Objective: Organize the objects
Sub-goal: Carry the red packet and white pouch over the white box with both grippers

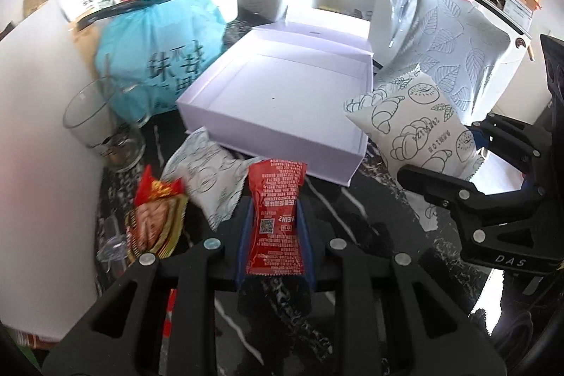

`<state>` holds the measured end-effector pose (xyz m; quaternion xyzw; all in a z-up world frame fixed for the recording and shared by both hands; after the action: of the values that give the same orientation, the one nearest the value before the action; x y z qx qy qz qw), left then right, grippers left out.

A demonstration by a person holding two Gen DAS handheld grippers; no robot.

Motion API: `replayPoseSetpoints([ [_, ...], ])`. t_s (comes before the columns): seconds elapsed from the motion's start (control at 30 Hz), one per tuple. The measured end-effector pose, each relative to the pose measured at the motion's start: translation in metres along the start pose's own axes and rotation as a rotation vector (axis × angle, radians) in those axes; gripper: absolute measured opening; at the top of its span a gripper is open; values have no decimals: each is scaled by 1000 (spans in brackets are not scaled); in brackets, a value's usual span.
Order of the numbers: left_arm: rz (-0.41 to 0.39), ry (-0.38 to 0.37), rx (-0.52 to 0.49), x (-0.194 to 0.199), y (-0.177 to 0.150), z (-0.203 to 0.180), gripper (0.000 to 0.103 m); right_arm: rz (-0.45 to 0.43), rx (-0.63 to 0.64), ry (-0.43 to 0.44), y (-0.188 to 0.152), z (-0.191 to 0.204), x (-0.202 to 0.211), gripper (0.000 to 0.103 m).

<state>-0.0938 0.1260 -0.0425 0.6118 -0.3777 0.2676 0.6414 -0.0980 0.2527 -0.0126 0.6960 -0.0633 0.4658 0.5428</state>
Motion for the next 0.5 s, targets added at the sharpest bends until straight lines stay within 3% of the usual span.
replayPoseSetpoints([
  [0.5, -8, -28, -36, -25, 40, -6, 23, -17, 0, -58, 31, -30, -12, 58],
])
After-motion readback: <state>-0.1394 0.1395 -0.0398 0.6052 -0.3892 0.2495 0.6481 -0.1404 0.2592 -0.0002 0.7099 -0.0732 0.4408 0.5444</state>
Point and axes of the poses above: each gripper's, at about its wrist camera, not at the fingertips, and x roughly against the way its jaws point, z to its left, y to its top, the point moved 6 cm from there along -x, roughly the way its jaws point, and after that the axes turned 1 degree about -y, right-handed, at the moved point
